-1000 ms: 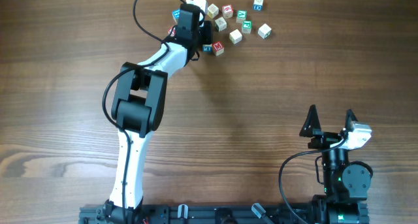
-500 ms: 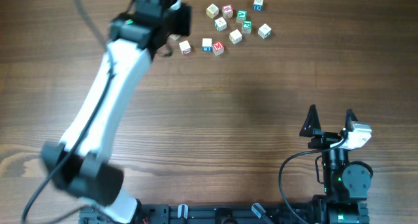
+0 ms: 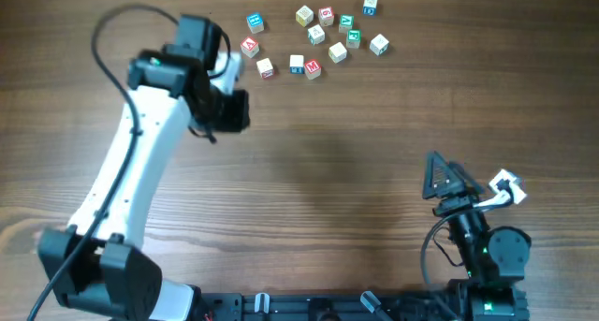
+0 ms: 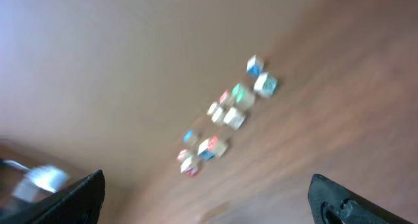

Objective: Form a circle

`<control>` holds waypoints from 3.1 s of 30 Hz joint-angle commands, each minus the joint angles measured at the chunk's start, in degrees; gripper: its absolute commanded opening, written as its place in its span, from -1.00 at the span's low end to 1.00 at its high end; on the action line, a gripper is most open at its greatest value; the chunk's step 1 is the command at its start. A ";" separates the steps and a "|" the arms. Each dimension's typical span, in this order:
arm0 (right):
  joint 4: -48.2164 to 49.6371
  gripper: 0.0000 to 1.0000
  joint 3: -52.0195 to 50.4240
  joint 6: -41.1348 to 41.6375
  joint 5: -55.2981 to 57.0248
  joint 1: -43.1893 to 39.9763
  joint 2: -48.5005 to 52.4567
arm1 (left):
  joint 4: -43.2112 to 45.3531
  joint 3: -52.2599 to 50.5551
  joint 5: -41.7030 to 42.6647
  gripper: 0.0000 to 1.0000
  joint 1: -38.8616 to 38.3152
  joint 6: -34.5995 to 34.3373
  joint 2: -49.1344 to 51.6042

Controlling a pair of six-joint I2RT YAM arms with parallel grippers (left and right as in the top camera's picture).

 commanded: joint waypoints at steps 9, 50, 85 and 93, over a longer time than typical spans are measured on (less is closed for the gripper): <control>2.01 0.70 -0.04 4.74 -20.52 0.24 9.64 | 36.37 -31.93 -17.81 -0.59 0.13 -18.45 0.57; -8.57 0.78 98.42 -48.81 9.22 20.55 137.13 | 42.64 -32.11 -18.99 1.00 0.11 -24.37 0.63; -44.61 -0.89 92.91 -29.57 7.67 33.09 109.20 | 33.73 -26.51 -26.14 1.00 4.72 -21.16 -2.75; -40.81 -0.89 92.87 -27.71 7.21 38.47 115.80 | 22.82 -19.41 -7.30 1.00 28.37 -26.14 -19.04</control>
